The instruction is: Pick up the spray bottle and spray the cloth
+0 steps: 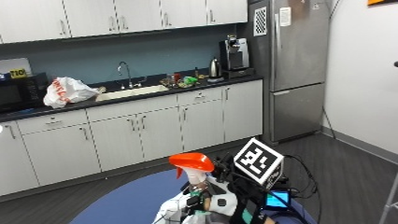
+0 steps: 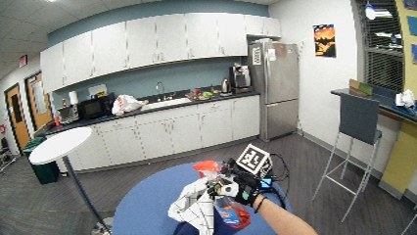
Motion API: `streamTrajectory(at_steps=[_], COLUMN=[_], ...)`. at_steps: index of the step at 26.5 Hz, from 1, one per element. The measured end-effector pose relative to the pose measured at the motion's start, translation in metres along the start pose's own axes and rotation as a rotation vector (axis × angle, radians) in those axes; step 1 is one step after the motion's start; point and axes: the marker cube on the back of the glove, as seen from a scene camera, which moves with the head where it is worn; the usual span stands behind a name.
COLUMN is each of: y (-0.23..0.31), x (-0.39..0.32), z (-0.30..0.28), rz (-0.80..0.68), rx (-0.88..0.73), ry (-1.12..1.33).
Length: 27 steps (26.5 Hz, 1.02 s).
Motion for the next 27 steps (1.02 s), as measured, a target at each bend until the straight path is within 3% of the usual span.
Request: streamTrajectory(at_steps=[5, 10, 18, 27], y=[-0.012, -0.021, -0.024, -0.016], x=[-0.012, -0.021, 0.010, 0.042], z=[0.038, 0.114, 0.249, 0.269], rz=[-0.097, -0.184, -0.163, -0.123], rx=[-0.017, -0.042, -0.125, -0.131], ry=[-0.025, -0.108, -0.154, -0.131])
